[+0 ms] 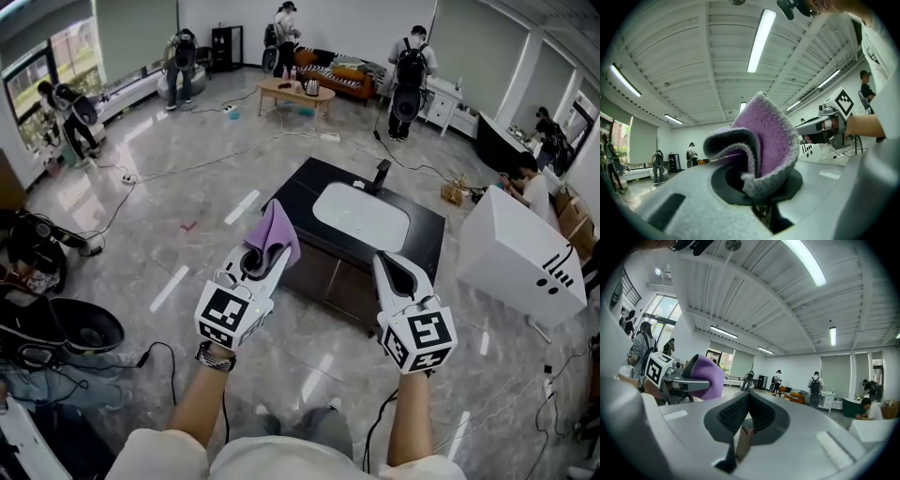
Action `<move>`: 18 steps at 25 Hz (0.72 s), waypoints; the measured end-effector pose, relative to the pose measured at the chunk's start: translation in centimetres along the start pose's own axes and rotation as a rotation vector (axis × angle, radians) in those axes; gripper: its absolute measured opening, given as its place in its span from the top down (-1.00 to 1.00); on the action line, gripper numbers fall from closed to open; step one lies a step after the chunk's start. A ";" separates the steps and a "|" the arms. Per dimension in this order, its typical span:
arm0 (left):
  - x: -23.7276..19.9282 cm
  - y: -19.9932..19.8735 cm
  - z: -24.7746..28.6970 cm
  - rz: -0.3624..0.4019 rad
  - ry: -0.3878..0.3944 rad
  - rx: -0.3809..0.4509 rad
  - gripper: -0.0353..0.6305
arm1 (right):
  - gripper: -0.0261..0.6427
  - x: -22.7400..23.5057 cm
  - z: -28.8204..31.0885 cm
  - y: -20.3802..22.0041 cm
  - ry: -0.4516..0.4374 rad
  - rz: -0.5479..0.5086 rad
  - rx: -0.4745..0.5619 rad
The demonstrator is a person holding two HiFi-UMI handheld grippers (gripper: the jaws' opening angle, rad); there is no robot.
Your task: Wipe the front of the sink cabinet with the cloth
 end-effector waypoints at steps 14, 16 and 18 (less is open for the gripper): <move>0.6 -1.7 -7.6 0.031 -0.008 -0.004 0.76 | 0.90 -7.0 -2.2 -0.7 -0.013 -0.039 -0.013; 0.8 -1.7 -8.1 0.031 0.004 -0.005 0.76 | 0.90 -7.6 -2.2 -0.6 -0.016 -0.038 -0.012; 1.0 -1.5 -8.7 0.029 0.014 -0.009 0.76 | 0.90 -8.3 -2.2 -0.4 -0.020 -0.036 -0.016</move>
Point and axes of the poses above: the fingertips, and each gripper's own axes: z forward along the fingers, x to its right, y out of its underside, the point moved 3 cm from there along -z, backward along the fingers, and after that the axes turned 11 degrees about x, right-handed, at the moved point
